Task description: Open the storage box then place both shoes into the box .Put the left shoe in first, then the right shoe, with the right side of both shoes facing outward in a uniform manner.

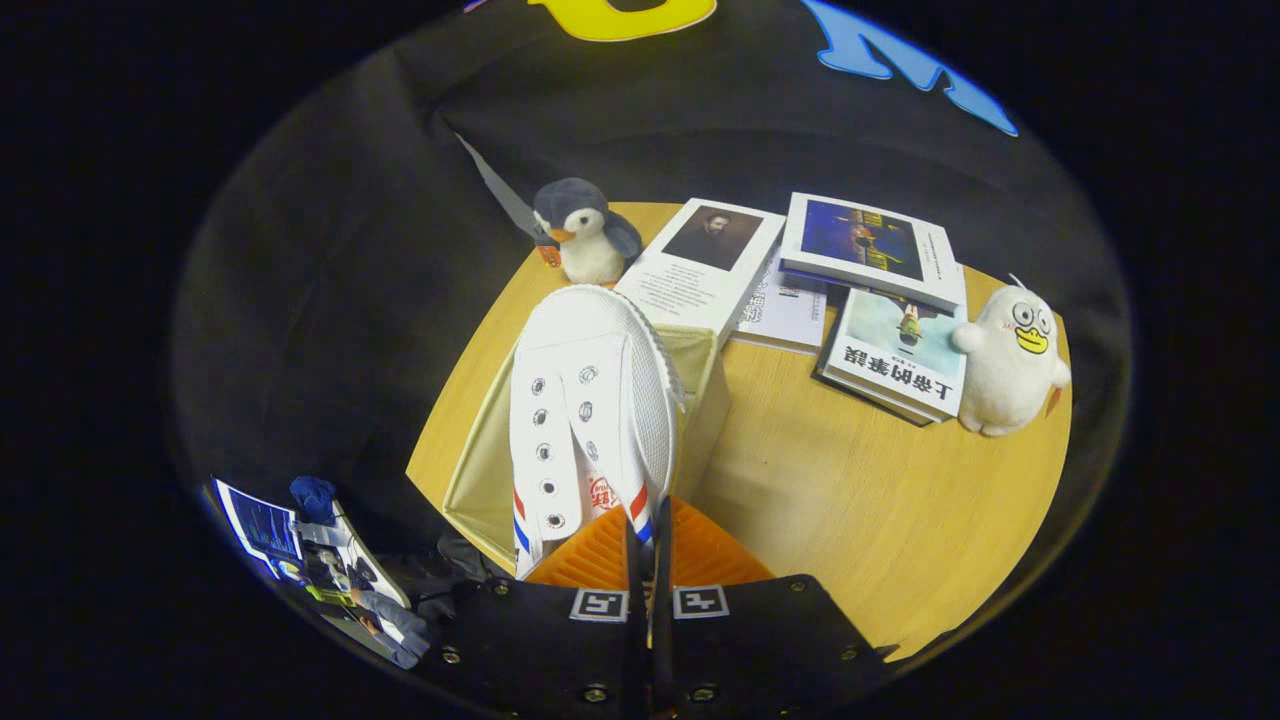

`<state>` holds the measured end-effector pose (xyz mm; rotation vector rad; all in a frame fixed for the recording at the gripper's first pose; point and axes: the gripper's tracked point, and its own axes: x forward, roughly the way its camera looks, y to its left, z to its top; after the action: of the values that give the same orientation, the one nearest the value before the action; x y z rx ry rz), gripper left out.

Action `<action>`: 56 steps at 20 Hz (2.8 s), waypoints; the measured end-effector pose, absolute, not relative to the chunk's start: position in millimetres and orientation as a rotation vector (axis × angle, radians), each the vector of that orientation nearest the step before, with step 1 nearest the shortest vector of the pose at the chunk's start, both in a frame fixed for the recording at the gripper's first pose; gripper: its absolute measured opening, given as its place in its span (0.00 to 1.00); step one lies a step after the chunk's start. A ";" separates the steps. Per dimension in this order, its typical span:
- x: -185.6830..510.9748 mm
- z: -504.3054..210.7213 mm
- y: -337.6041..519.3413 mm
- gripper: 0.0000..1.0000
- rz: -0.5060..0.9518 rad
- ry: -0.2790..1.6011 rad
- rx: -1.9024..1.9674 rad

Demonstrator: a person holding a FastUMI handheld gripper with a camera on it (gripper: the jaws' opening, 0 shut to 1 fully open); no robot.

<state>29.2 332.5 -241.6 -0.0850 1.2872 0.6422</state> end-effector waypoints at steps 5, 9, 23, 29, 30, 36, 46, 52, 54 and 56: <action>28.8 -253.6 364.7 0.02 0.681 1.315 -0.118; 30.7 -263.0 382.0 0.02 0.686 1.324 -0.156; 49.4 -258.6 410.9 0.81 0.718 1.214 -0.182; 64.9 -214.1 379.3 0.81 0.694 1.079 -0.080; 70.2 -202.8 367.4 0.81 0.680 1.033 -0.072; 88.4 -126.0 274.3 0.81 0.531 0.706 0.018; 69.7 -31.0 125.6 0.98 0.229 0.202 0.066; 57.1 -21.5 63.8 0.98 0.105 0.072 0.065; 59.0 -24.3 47.4 0.98 0.090 0.036 0.077; 62.3 -34.7 39.2 0.98 0.139 -0.033 0.113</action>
<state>62.3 39.2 -34.7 0.1128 -0.0333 0.1390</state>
